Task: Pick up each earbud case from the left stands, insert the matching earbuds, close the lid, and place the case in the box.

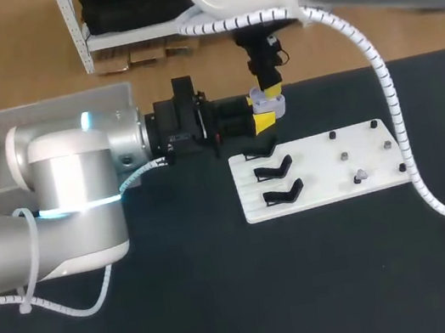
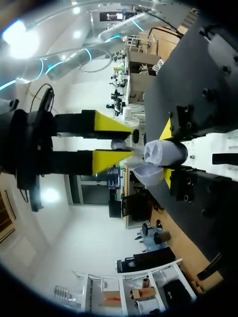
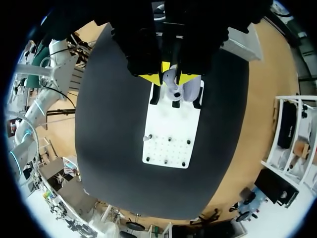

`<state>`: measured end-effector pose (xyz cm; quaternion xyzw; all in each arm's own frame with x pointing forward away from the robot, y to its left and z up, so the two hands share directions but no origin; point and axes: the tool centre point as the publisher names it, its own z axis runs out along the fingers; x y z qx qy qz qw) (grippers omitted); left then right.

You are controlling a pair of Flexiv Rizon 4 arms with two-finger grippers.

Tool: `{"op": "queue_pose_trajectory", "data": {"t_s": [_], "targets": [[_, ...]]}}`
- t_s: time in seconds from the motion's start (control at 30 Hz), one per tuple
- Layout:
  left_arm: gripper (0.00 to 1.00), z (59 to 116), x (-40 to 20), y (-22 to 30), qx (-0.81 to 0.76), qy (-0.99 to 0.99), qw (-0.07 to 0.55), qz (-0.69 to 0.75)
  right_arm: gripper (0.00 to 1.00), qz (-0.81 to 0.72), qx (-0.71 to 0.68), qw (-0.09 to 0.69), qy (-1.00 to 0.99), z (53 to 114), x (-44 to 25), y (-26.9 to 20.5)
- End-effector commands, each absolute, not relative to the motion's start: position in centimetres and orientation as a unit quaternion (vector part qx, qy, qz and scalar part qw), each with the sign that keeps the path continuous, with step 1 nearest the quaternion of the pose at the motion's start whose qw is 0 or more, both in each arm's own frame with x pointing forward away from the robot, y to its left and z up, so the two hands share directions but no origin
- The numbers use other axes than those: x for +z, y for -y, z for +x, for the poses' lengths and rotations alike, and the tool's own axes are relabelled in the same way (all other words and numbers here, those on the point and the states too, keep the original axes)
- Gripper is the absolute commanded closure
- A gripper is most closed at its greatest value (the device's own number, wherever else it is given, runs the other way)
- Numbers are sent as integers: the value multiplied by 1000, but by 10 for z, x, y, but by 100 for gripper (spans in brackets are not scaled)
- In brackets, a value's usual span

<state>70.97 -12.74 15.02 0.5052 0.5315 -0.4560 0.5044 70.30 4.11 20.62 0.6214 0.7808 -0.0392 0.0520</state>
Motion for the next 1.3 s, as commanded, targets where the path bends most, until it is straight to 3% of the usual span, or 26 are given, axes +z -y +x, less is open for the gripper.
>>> {"op": "queue_pose_trajectory", "data": {"t_s": [0.03,1.3], "targets": [[100,708,149,127,-455,-530,510,503,100,622,-41,50,-780,705,202,-41],[100,708,149,127,-455,-530,510,503,100,626,-41,43,-778,705,187,-32]]}}
